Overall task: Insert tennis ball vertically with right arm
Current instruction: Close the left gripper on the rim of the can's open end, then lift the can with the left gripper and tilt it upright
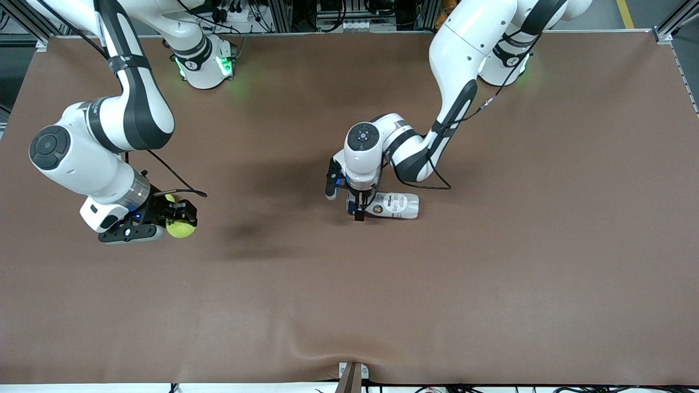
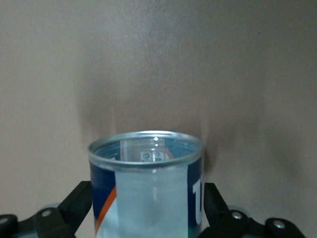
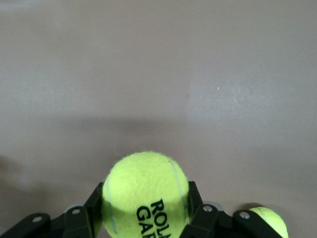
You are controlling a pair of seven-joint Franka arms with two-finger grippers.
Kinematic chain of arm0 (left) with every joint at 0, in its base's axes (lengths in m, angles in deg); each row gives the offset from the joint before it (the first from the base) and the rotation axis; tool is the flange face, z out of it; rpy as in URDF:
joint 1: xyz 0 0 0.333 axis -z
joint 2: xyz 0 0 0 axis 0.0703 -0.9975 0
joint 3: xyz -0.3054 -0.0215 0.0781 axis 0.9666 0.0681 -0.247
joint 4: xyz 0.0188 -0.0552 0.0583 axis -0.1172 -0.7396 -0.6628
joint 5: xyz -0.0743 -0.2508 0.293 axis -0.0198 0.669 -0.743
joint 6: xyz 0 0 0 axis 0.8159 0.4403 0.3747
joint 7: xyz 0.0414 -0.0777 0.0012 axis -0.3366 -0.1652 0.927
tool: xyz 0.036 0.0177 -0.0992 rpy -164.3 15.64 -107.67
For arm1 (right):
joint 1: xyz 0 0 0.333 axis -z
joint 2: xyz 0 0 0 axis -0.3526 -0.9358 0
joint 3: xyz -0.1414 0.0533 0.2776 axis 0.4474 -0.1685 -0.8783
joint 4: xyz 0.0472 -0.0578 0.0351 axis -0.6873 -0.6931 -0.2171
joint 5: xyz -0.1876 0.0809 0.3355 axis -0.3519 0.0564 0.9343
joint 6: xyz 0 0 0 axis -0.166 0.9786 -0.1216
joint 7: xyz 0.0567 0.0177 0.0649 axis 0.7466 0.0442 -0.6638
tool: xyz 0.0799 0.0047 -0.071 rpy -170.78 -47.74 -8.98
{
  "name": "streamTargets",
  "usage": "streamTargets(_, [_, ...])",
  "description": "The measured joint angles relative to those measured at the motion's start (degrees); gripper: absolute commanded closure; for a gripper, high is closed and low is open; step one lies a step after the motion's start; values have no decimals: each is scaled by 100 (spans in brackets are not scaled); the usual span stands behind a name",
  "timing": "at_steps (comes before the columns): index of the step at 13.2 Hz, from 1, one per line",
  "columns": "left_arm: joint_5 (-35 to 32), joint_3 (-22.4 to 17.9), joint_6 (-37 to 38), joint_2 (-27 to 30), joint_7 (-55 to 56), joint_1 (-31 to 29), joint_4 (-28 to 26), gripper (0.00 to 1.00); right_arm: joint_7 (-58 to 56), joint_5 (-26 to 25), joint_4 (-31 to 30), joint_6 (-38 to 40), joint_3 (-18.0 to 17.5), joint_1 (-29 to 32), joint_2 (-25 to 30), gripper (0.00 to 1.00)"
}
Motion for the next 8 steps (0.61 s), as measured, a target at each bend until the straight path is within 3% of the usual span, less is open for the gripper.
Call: streamTargets(8, [4, 3, -183, -107, 0, -11, -12, 1, 0, 0, 4, 2, 0, 15, 0, 100])
